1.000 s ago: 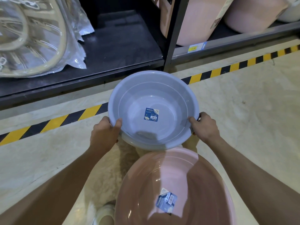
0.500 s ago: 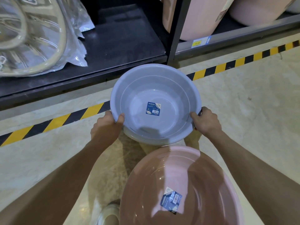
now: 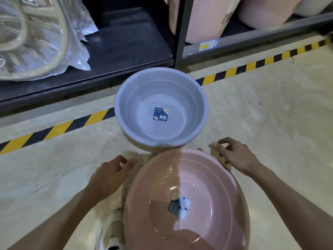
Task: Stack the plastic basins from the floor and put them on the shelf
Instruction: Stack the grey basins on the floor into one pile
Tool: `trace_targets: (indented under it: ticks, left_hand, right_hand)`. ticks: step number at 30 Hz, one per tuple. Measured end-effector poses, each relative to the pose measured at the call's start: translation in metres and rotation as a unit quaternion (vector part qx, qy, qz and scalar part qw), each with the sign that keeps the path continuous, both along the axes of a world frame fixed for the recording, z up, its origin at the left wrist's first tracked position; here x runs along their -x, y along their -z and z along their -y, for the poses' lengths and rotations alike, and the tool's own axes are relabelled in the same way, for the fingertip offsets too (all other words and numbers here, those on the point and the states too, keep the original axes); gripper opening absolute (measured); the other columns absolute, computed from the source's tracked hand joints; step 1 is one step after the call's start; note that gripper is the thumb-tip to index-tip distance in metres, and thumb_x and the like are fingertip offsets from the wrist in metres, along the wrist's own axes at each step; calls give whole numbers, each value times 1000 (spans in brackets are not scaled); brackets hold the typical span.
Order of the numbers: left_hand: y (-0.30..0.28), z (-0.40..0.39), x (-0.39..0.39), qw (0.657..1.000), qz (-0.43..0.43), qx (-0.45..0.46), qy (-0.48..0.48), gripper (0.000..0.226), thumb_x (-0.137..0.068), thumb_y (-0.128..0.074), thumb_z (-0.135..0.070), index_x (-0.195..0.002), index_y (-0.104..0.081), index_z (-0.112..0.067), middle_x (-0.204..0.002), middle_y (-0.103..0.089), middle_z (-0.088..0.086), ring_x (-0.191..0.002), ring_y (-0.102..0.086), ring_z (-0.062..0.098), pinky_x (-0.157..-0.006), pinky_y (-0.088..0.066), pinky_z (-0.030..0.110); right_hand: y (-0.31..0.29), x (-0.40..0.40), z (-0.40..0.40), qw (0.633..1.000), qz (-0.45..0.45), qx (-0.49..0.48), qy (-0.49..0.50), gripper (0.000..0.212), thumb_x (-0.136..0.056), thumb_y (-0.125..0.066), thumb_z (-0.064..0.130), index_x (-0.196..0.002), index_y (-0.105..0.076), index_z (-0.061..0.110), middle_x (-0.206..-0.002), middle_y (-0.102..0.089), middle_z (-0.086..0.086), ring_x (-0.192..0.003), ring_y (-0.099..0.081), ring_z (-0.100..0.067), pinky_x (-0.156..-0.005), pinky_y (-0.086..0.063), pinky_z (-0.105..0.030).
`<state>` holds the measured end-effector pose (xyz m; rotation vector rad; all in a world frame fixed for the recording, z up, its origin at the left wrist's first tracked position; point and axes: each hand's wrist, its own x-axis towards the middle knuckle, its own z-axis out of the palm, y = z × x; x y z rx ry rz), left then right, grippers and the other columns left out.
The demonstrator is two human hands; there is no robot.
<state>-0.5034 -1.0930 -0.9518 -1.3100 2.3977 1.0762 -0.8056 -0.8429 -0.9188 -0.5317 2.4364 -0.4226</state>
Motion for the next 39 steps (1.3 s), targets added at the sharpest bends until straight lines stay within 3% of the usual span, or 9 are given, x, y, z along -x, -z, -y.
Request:
trace_targets:
  ticks: [3,6,9,12,15,18,24,32,39]
  left_hand:
    - [-1,-23,-7,998,8,-14,56,75,-68,-24,-95,-98,-62,-37,-68,-72,-12,-67,-67,3,-77,-54,38]
    - [-6,-45,-5,993,33,9,113,62,-70,-33,-94,-82,-49,-35,-66,-61,-9,-65,-57,4,-66,-46,34]
    - [-7,-54,-2,995,44,9,91,47,-81,-49,-81,-89,-46,-35,-75,-57,-11,-76,-59,20,-72,-46,37]
    - [-6,-58,-8,997,42,1,62,43,-83,-56,-70,-82,-46,-29,-79,-59,-5,-82,-63,28,-72,-49,38]
    - [1,-68,-16,999,35,-4,16,31,-89,-59,-53,-87,-62,-23,-80,-65,-4,-84,-64,28,-77,-52,41]
    - [6,-78,-21,999,25,-32,-34,30,-94,-58,-44,-90,-71,-17,-76,-64,-8,-87,-64,28,-82,-51,41]
    - [14,-83,-28,990,-13,-82,-112,34,-92,-63,-40,-69,-67,-15,-70,-66,1,-67,-62,21,-64,-48,36]
    - [-4,-82,-22,991,-41,-62,-107,44,-94,-62,-34,-57,-55,-12,-55,-54,-9,-59,-48,15,-57,-42,29]
    - [-66,-49,21,992,-67,-40,-99,29,-92,-65,-38,-74,-70,-16,-76,-71,5,-70,-66,21,-54,-43,29]
  right_hand:
    - [3,-17,-23,999,-11,-20,-30,65,-81,-41,86,-123,-61,41,-88,-64,22,-97,-66,-18,-85,-47,-39]
    - [6,-31,-34,997,-10,-32,-65,71,-68,-34,97,-111,-58,45,-86,-66,18,-87,-65,-11,-74,-44,-36]
    - [15,-39,-42,995,-31,-38,-85,69,-63,-40,98,-88,-55,35,-75,-66,12,-72,-62,-9,-64,-44,-34]
    - [26,-42,-52,995,-43,-37,-80,54,-73,-49,83,-85,-51,31,-75,-64,11,-71,-60,-12,-62,-43,-34]
    - [35,-45,-64,997,-36,-34,-61,47,-74,-41,75,-80,-46,29,-75,-63,8,-68,-57,-13,-58,-39,-34]
    - [42,-51,-76,999,-14,-21,-28,48,-73,-38,73,-82,-53,28,-77,-64,8,-71,-59,-15,-61,-42,-35]
    - [46,-57,-78,999,27,36,17,25,-90,-56,52,-84,-66,30,-79,-69,9,-74,-64,-14,-61,-46,-31]
    - [25,-48,-77,999,22,50,4,28,-92,-56,49,-81,-67,25,-75,-70,7,-70,-64,-9,-58,-46,-27]
    - [-37,-10,-53,997,6,80,-6,24,-89,-60,43,-82,-69,22,-76,-71,3,-72,-64,-13,-57,-44,-27]
